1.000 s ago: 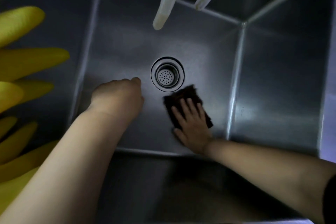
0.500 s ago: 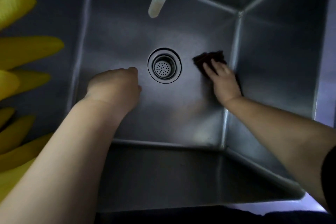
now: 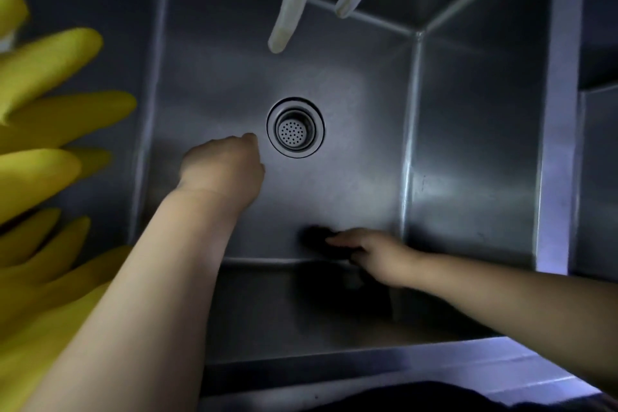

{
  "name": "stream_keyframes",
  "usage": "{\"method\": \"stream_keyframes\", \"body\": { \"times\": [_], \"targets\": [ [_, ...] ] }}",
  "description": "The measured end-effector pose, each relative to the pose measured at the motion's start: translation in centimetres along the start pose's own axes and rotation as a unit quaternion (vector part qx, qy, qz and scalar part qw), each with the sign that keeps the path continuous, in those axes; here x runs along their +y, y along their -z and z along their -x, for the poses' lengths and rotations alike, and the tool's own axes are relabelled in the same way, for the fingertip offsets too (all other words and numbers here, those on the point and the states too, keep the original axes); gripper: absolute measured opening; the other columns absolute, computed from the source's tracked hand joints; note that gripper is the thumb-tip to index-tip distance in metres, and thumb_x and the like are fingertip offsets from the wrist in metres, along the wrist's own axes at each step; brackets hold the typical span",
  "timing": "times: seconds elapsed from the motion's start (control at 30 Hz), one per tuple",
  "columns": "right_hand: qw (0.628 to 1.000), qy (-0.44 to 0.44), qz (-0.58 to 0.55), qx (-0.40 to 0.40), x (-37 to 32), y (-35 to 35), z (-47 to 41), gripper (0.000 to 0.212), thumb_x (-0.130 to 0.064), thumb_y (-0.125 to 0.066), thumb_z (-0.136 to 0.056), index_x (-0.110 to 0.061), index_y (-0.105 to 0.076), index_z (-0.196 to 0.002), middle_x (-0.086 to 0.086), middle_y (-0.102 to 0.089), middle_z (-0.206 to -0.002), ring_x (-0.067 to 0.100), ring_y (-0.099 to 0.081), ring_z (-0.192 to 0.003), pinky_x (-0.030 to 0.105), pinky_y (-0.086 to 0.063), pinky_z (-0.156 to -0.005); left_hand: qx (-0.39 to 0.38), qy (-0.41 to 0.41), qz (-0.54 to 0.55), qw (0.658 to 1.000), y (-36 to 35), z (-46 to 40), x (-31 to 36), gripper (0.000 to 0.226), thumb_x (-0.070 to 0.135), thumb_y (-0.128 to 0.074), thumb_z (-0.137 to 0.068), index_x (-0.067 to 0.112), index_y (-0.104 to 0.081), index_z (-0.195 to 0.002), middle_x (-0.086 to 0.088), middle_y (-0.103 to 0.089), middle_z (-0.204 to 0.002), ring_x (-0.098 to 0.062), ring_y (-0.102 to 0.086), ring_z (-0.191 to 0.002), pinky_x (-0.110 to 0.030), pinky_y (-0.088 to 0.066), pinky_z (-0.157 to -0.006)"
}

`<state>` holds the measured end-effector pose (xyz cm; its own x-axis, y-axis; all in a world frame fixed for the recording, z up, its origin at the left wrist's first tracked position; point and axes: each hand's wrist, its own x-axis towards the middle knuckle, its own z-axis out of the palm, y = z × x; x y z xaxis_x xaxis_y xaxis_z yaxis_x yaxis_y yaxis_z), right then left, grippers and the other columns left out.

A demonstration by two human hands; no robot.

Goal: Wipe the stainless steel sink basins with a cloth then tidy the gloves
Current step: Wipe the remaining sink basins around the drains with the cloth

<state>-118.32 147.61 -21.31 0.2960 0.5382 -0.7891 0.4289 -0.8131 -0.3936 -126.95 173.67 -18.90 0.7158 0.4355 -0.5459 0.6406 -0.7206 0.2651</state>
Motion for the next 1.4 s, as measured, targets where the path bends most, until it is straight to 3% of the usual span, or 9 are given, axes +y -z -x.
{"method": "stream_keyframes", "body": {
  "times": [0.17,0.4,0.53,0.63,0.73,0.9,1.1,1.27,1.4],
  "targets": [
    [0.984,0.082,0.017,-0.160,-2.2,-1.4,1.4,0.047,0.002,-0.048,-0.092,-0.022,-0.054,-0.132,-0.003,-0.044,-0.145,0.008,-0.037,-0.132,0.018,-0.021,-0.113,-0.006,-0.007,0.015,1.000,0.2,0.2,0.1,0.015,0.030,-0.041,-0.096,0.015,-0.043,-0.098,-0.013,-0.058,-0.115,-0.034,-0.055,-0.104,-0.031,-0.035,-0.072],
    [0.964,0.003,0.212,-0.161,1.7,0.7,1.5,0.033,-0.017,-0.047,-0.098,-0.023,-0.059,-0.128,0.000,-0.053,-0.137,0.019,-0.052,-0.121,0.021,-0.037,-0.099,-0.018,-0.010,0.016,1.000,0.1,0.3,0.6,0.022,0.028,-0.040,-0.094,0.013,-0.046,-0.110,-0.013,-0.057,-0.118,-0.034,-0.054,-0.104,-0.031,-0.035,-0.072],
    [0.943,-0.042,0.327,-0.048,2.0,4.8,-0.2,0.020,-0.026,-0.052,-0.094,-0.017,-0.066,-0.104,0.011,-0.063,-0.118,0.026,-0.057,-0.110,0.027,-0.043,-0.092,0.000,-0.019,-0.001,1.000,-0.3,0.4,0.8,0.024,0.028,-0.043,-0.094,0.013,-0.048,-0.111,-0.013,-0.059,-0.115,-0.033,-0.056,-0.103,-0.030,-0.034,-0.070],
    [0.911,-0.002,0.408,0.054,1.4,9.6,-3.2,0.035,-0.026,-0.036,-0.101,-0.014,-0.054,-0.128,0.011,-0.050,-0.132,0.029,-0.042,-0.125,0.035,-0.037,-0.103,0.010,-0.022,-0.011,1.000,-0.6,0.4,0.8,0.025,0.028,-0.043,-0.094,0.014,-0.047,-0.113,-0.012,-0.060,-0.115,-0.034,-0.057,-0.102,-0.030,-0.034,-0.069],
    [0.874,-0.022,0.460,0.155,1.1,13.8,-6.4,0.037,-0.019,-0.031,-0.102,-0.010,-0.046,-0.134,0.015,-0.042,-0.138,0.032,-0.032,-0.131,0.041,-0.035,-0.103,0.008,-0.024,-0.014,1.000,-0.8,0.1,0.7,0.029,0.033,-0.041,-0.095,0.017,-0.045,-0.118,-0.009,-0.059,-0.118,-0.033,-0.057,-0.103,-0.030,-0.035,-0.069],
    [0.834,-0.141,0.521,0.113,3.1,14.8,-7.8,0.043,-0.011,-0.031,-0.098,-0.003,-0.041,-0.139,0.014,-0.040,-0.143,0.033,-0.026,-0.137,0.041,-0.013,-0.117,0.017,-0.022,-0.021,0.999,-1.1,0.0,0.6,0.033,0.036,-0.041,-0.094,0.017,-0.045,-0.122,-0.010,-0.058,-0.121,-0.034,-0.056,-0.106,-0.032,-0.036,-0.071],
    [0.871,-0.059,0.482,0.069,4.8,7.7,-3.8,0.035,-0.013,-0.031,-0.098,-0.008,-0.055,-0.123,0.012,-0.053,-0.125,0.033,-0.038,-0.126,0.038,-0.027,-0.105,0.008,-0.015,-0.024,1.000,-1.1,0.1,0.7,0.033,0.032,-0.043,-0.094,0.015,-0.046,-0.122,-0.012,-0.059,-0.119,-0.034,-0.057,-0.104,-0.033,-0.039,-0.074],
    [0.884,-0.083,0.451,-0.092,4.7,2.5,-1.0,0.032,-0.012,-0.034,-0.099,-0.014,-0.052,-0.125,0.008,-0.048,-0.132,0.035,-0.033,-0.131,0.043,-0.031,-0.106,-0.007,-0.011,-0.018,1.000,-0.7,0.2,0.8,0.034,0.032,-0.041,-0.094,0.016,-0.045,-0.124,-0.010,-0.057,-0.125,-0.034,-0.055,-0.110,-0.034,-0.038,-0.076],
    [0.922,-0.089,0.359,-0.117,4.0,1.9,-0.4,0.031,-0.006,-0.038,-0.097,-0.010,-0.055,-0.123,0.013,-0.051,-0.131,0.034,-0.047,-0.121,0.035,-0.037,-0.103,-0.019,-0.008,-0.015,1.000,-0.4,0.3,0.8,0.034,0.032,-0.041,-0.095,0.016,-0.045,-0.124,-0.010,-0.055,-0.127,-0.033,-0.054,-0.111,-0.035,-0.040,-0.081]
  ]
}}
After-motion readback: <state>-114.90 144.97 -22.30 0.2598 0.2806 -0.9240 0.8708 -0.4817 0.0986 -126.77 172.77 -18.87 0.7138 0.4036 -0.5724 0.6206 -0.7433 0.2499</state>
